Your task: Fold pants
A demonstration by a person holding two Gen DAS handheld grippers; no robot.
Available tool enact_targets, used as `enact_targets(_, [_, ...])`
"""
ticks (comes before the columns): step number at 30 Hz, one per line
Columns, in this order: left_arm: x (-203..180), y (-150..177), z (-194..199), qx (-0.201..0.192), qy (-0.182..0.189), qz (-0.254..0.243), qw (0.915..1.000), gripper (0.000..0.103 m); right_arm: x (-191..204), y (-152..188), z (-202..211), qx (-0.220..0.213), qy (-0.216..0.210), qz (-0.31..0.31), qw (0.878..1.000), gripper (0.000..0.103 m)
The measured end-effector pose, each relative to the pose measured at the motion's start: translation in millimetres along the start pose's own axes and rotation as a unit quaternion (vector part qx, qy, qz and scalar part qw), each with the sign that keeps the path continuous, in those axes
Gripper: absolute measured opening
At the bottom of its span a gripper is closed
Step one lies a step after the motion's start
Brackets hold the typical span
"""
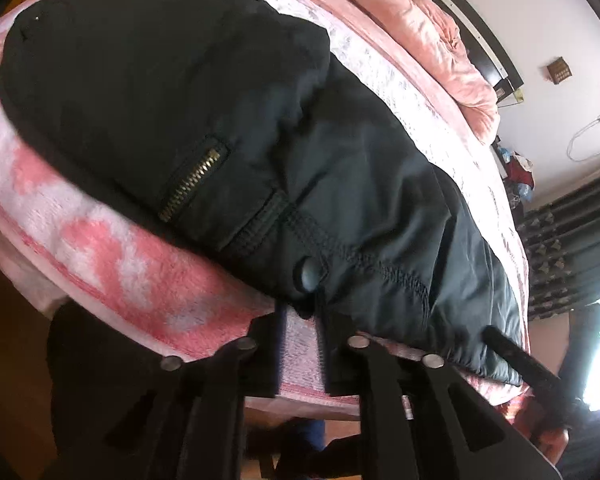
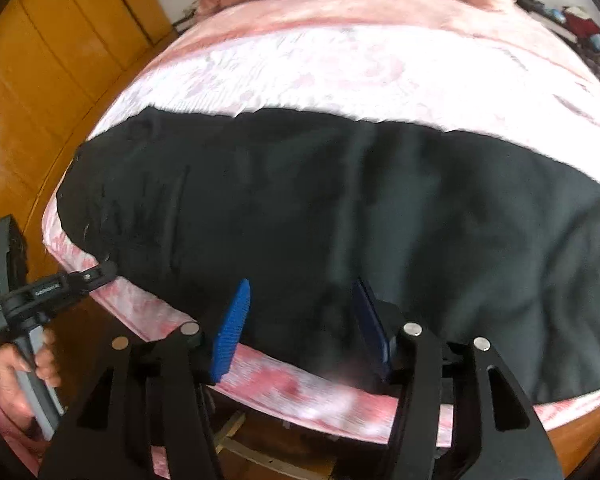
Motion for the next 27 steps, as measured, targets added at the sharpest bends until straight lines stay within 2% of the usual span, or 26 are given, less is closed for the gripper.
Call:
enact_targets(1, [-3.1,-0.6,4.4,0.006,0.008,0.0,1.0,0.039,-1.7,4.0,-10.5,0.016,0.015,0.003,1.0,0.056])
enact_targets(3, [11.8,-9.0,26.8,-0.004,0.015,0.005,0.9999,0.056,-0.5,7.5,-18.3,0.02,0.035,0.017,0.999,0.056])
enact_targets(6, [38.4,-30.3,52.5,-0.031,0.011,0.019,0.9993,0.056,5.6,4.2,-10.4,0.017,0.041,0.022,0.999,0.056])
enact_targets(9, [82.4,-50.6,63.7,-0.041,-0.009,0.058,0.9974,0.056,30.3,-5.6,5.0,-0.006,-0.001,0.026,1.0,0.056])
enact_targets(12, [115.9,-64.1,62.7,-0.039,-0.005,0.111,0.9931,0.055,58.5,-13.4,7.9,-0.009,-0.03,0.04,0.999,0.056])
enact_targets(16, [141.7,-73.3,55.6,-0.035,0.028,0.16,0.9861,0.054,86.6,-20.2,-3.4,0.004,-0.053,0.052,0.997,0.056])
enact_targets(21, [149.4,-79.5,45.8,-0.04,0.077,0.194,0.9772,0.05,97.7,-18.2,-27.6,0.028,-0.045,0.052,0.997,0.056])
enact_targets(24, [150.4,-85.5,48.3,-0.056,0.1,0.189,0.9753,0.044,93.1,-13.6,-37.0,0.038,-0.033,0.052,0.997,0.056])
enact_targets(27, [158.4,-92.1,55.0,-0.076,0.13,0.19,0.9702,0.043,94.4,-10.7,-45.2,0.042,-0.027,0.053,0.997,0.056])
Point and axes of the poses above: each gripper's, at about its wrist camera, not at the fingertips, and z roughly against the way its jaws point, x to its left, y to its underside, the point moved 10 cm from there along -z, roughly the way its jaws point, and after that the axes turned 5 degrees about -z, right-handed, at the moved point
